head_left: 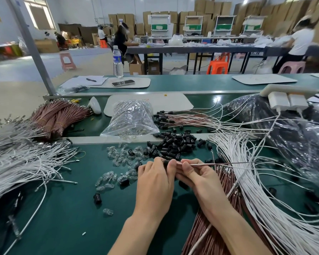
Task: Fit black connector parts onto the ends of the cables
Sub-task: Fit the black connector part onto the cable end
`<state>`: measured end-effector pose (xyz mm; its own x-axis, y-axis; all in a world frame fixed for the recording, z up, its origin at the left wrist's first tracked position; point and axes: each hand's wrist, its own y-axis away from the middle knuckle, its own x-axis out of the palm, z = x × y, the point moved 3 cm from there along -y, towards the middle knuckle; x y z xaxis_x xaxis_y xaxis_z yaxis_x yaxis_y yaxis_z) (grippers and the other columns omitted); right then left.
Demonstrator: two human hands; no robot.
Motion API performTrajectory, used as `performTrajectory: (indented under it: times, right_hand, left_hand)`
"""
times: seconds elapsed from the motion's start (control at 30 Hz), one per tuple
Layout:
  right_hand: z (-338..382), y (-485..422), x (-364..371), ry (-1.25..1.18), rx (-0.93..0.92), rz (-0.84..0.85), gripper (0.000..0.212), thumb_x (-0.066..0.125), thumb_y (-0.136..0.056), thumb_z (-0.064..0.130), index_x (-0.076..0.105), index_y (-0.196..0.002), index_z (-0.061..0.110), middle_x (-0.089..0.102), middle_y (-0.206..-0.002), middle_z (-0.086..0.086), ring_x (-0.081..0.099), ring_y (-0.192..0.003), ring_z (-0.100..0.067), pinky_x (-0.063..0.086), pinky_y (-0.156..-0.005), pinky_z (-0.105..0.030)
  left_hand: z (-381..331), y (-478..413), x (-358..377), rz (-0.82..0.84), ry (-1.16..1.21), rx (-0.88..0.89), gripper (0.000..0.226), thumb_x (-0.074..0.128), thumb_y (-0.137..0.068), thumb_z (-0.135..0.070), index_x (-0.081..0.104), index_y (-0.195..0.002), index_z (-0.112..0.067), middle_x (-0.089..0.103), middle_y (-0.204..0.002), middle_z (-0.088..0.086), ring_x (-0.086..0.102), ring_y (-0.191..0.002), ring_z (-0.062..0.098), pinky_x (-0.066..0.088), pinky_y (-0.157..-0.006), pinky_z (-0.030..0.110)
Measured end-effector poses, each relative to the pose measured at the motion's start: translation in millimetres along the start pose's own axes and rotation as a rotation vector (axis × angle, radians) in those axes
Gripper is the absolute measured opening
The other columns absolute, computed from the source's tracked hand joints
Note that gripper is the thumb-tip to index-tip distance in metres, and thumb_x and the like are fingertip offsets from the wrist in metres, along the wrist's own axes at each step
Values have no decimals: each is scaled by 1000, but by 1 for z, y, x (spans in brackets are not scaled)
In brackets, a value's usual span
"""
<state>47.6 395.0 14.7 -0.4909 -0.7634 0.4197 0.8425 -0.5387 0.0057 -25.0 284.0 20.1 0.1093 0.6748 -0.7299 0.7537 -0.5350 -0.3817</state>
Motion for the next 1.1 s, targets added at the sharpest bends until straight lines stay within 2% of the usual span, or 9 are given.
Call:
performTrajectory:
  times: [0.3, 0.43, 0.53, 0.6, 0.7, 0.8, 0.87, 1.0, 1.1]
  right_hand:
    - [2, 3, 1, -42, 22, 58, 30, 65, -87, 25, 65, -102, -1, 76, -109, -17, 71, -110, -28, 58, -90, -27]
    - [4, 2, 4, -71, 35, 49, 34, 66, -87, 23, 65, -107, -5, 75, -109, -19, 72, -108, -30, 59, -87, -27]
    - [11, 1, 5, -123, 7, -2, 29, 68, -86, 22, 71, -106, 0, 75, -107, -22, 74, -102, -31, 59, -79, -25]
    - [18, 1, -2, -172, -24, -74, 20, 70, -84, 19, 77, -97, 6, 75, -104, -23, 75, -95, -30, 60, -74, -24]
    - [25, 2, -14, -246, -32, -126, 21, 70, -82, 16, 78, -98, 4, 75, -103, -24, 76, -89, -27, 61, -69, -24]
    - [27, 2, -17, -288, -27, -160, 29, 69, -82, 14, 73, -106, -2, 75, -103, -24, 76, -86, -26, 62, -68, -24]
    - [28, 2, -16, -282, -33, -166, 25, 70, -81, 14, 75, -102, 1, 75, -103, -24, 76, -87, -26, 61, -68, -24]
    - [42, 3, -17, -207, -102, -156, 19, 69, -84, 15, 78, -98, 5, 75, -105, -23, 76, -92, -27, 61, -71, -23]
    - [76, -4, -21, -140, -208, -139, 18, 69, -84, 19, 80, -95, 10, 76, -104, -19, 76, -92, -25, 60, -73, -22]
  left_hand:
    - [-1, 1, -1, -49, -42, 31, 46, 10, -104, -50, 38, -81, -23, 39, -72, -11, 43, -71, 17, 35, -88, 35]
    - [0, 2, -1, -54, 5, 30, 47, 11, -106, -54, 43, -85, -27, 48, -77, -14, 48, -78, 11, 33, -92, 31]
    - [2, 4, -6, -142, 157, -9, 38, 17, -102, -63, 46, -93, -41, 56, -86, -21, 48, -90, 2, 32, -87, 20]
    - [7, 4, -12, -218, 338, -96, 28, 26, -101, -65, 47, -96, -48, 58, -81, -18, 51, -86, 3, 39, -78, 19]
    - [12, -1, -27, -329, 620, -165, 24, 42, -99, -57, 56, -100, -37, 61, -77, -3, 54, -65, 7, 45, -62, 18]
    - [20, -7, -45, -450, 818, -251, 23, 50, -99, -43, 61, -102, -23, 67, -80, -13, 58, -70, -1, 47, -66, 11]
    - [29, -10, -55, -502, 898, -298, 16, 54, -101, -35, 64, -101, -22, 67, -76, -14, 59, -70, 1, 50, -66, 14]
    - [32, -9, -66, -425, 1029, -329, 19, 61, -94, -36, 68, -103, -20, 70, -82, -4, 63, -75, 12, 53, -76, 32]
    - [18, -17, -74, -329, 1087, -300, 27, 65, -87, -36, 68, -107, -19, 75, -88, 2, 66, -77, 14, 54, -74, 32]
